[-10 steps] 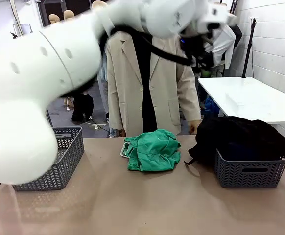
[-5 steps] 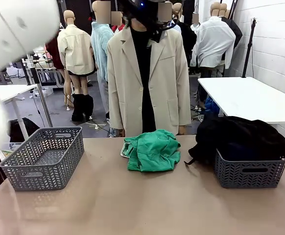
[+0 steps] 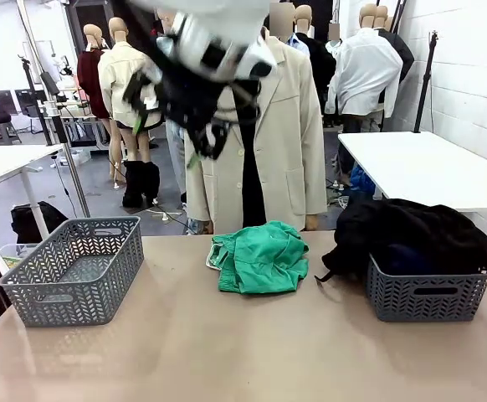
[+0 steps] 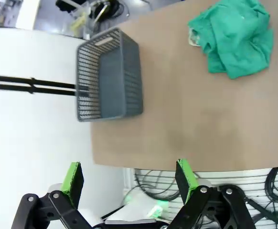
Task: Sort the tops and bottoms.
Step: Lift clothes from the center of the table with your right hand.
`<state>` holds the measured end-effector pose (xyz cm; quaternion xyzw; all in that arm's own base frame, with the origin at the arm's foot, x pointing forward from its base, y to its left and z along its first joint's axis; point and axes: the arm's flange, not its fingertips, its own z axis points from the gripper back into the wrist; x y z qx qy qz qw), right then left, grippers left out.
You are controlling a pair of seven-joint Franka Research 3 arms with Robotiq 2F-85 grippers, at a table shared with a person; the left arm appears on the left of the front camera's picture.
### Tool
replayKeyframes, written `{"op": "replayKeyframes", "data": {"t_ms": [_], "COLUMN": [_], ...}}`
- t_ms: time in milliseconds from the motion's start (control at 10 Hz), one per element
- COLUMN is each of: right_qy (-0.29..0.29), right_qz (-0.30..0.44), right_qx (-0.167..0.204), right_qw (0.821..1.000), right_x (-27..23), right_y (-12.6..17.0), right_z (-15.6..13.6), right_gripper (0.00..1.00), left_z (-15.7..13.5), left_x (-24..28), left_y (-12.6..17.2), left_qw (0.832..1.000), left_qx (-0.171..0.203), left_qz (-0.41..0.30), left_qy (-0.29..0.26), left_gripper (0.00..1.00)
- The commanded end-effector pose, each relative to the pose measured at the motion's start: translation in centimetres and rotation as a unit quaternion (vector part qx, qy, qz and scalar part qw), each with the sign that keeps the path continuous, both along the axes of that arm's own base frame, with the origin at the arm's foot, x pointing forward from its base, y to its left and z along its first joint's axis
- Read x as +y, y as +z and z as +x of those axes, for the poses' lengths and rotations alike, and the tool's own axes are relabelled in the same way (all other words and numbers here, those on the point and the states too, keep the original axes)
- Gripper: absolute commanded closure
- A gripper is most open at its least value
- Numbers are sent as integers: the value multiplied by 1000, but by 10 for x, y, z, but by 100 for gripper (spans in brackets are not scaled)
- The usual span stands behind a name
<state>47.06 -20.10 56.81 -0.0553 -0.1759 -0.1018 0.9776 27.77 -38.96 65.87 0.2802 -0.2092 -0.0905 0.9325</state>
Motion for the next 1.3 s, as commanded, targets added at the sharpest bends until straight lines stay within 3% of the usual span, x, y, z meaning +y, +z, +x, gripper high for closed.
{"op": "replayKeyframes", "data": {"t_ms": [0, 200, 300, 400, 500, 600, 900, 1000, 1200], "right_qy": [5, 5, 5, 5, 5, 5, 5, 5, 5], "right_qz": [-7, -7, -7, -7, -7, -7, -7, -7, -7], "right_qx": [2, 2, 2, 2, 2, 2, 2, 2, 2], "right_qw": [1000, 1000, 1000, 1000, 1000, 1000, 1000, 1000, 1000], "right_x": [1, 1, 1, 1, 1, 1, 1, 1, 1], "right_y": [0, 0, 0, 0, 0, 0, 0, 0, 0], "right_z": [0, 0, 0, 0, 0, 0, 0, 0, 0], "right_gripper": [0, 0, 0, 0, 0, 0, 0, 0, 0], "left_z": [27, 27, 0, 21, 42, 43, 21, 18, 16], "left_x": [-9, -9, 1, 20, 67, 111, 223, 245, 281], "left_y": [25, 25, -2, 10, 18, 16, 2, -6, -15], "left_qw": [999, 999, 1000, 1000, 999, 994, 977, 975, 971], "left_qx": [20, 20, -1, 16, 15, 33, 66, 48, 19], "left_qz": [32, 32, 13, 4, -39, -80, -188, -192, -228], "left_qy": [-8, -8, -6, -13, 34, 63, 70, 97, 64], "left_gripper": [0, 0, 0, 0, 0, 0, 0, 0, 0]}}
